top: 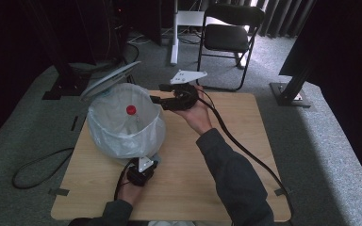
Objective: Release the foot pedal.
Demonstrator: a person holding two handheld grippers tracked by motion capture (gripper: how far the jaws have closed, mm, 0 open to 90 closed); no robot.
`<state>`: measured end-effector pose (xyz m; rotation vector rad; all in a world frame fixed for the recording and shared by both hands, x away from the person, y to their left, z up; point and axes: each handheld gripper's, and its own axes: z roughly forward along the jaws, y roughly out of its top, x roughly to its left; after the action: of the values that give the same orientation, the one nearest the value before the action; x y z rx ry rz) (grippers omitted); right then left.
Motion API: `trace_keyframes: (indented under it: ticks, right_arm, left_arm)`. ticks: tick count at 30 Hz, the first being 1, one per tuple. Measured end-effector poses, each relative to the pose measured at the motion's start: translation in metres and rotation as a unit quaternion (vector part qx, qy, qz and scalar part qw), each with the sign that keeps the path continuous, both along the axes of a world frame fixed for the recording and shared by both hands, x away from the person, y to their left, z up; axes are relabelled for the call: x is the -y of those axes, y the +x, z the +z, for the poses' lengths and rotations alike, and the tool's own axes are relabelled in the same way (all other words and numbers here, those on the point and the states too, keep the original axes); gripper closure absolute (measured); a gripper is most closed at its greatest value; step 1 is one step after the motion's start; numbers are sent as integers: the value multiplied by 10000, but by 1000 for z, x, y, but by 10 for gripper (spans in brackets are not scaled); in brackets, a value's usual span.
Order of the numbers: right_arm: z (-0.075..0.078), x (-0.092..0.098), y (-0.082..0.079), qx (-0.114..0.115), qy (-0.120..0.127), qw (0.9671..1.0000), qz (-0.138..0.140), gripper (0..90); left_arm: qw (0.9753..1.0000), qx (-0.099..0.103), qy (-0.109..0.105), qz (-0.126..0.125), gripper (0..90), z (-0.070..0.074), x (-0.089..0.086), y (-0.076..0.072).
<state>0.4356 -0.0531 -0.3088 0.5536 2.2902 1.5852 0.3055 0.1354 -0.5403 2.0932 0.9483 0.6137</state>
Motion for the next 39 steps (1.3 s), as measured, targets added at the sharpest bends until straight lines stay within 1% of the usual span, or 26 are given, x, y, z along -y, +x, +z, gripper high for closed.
trace_keyframes:
  ticks: [4, 9, 14, 17, 19, 20, 29, 32, 34, 37, 39]
  right_arm:
    - [-4, 4, 3, 13, -12, 9999, -106, 418]
    - [-10, 9, 4, -24, -18, 9998, -220, 413]
    - [-17, 11, 4, 35, -94, 9995, -296, 413]
    - [-20, 15, 6, -1, -51, 9993, -373, 413]
    - [-23, 16, 7, -33, -82, 9990, -431, 410]
    - [-24, 17, 7, -2, -101, 9990, -440, 410]
    - [-35, 19, 8, -80, -136, 9987, -482, 410]
    - [-37, 20, 8, -105, -184, 9986, -494, 408]
    - [-38, 19, 9, -79, -206, 9985, -491, 408]
    - [-39, 19, 9, -106, -177, 9986, -492, 406]
    - [-41, 17, 9, -113, -210, 9985, -497, 400]
  left_arm:
    - [10000, -10, 4, 5, 900, 0, 0, 0]
    - [10000, -10, 8, 9, 900, 0, 0, 0]
    - [10000, -8, 8, 11, 900, 0, 0, 0]
    - [10000, 0, 7, 5, 900, 0, 0, 0]
    - [10000, -4, 0, 11, 900, 0, 0, 0]
    - [10000, -2, -5, 18, 900, 0, 0, 0]
    - [10000, 19, -10, 17, 900, 0, 0, -1]
    - [10000, 22, -14, 10, 900, 1, -1, -1]
    - [10000, 30, -42, 12, 900, 1, -1, -1]
    - [10000, 55, -60, 13, 900, 2, -1, -1]
    - [10000, 44, -65, 20, 900, 2, -1, -2]
